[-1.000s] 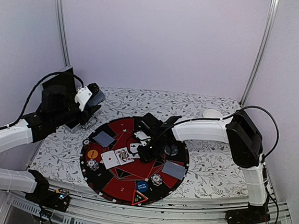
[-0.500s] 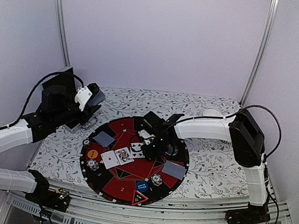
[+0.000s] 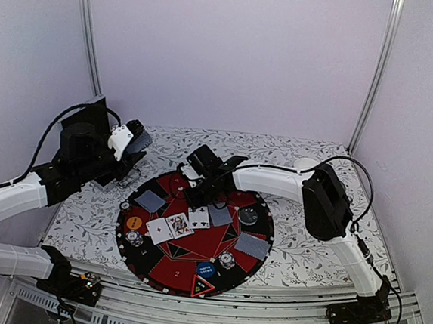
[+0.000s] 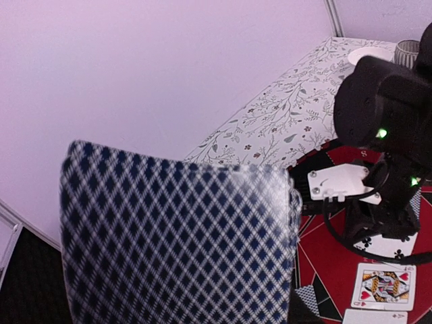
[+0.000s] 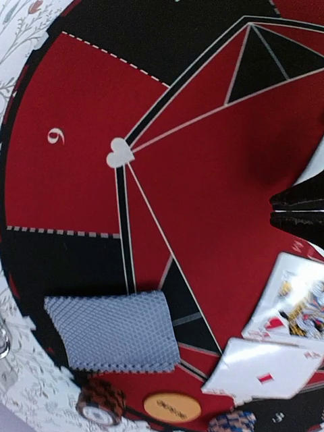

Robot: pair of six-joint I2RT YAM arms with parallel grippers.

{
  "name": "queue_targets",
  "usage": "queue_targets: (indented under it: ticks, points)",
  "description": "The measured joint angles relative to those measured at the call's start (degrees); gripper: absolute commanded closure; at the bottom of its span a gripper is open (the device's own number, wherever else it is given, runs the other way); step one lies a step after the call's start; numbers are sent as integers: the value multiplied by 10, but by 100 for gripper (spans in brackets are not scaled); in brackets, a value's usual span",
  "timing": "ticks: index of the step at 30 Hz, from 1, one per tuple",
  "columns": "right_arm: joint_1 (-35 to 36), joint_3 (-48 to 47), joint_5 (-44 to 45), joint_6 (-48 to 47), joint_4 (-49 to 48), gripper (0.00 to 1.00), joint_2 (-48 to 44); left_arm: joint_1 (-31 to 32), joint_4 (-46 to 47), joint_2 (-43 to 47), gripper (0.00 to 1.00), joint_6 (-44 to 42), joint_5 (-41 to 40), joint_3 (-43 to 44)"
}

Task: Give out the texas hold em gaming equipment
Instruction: Adjust the poker card in the community card area.

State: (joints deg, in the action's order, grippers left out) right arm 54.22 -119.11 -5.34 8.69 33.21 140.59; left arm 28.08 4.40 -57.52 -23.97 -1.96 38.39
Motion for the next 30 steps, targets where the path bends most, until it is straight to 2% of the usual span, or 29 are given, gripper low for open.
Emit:
queue_targets:
  ticks: [3, 9, 18, 30]
  points:
    - [-7, -39, 5, -12, -3, 95, 50, -2, 0, 0, 57, 0, 0, 0]
    - [-13, -61, 2, -32, 1, 96, 64, -8, 0, 0, 58, 0, 0, 0]
    - [-10, -9, -7, -56, -23, 97, 40, -10, 0, 0, 57, 0, 2, 0]
    - [21, 18, -8, -73, 4, 96, 14, -10, 0, 0, 57, 0, 2, 0]
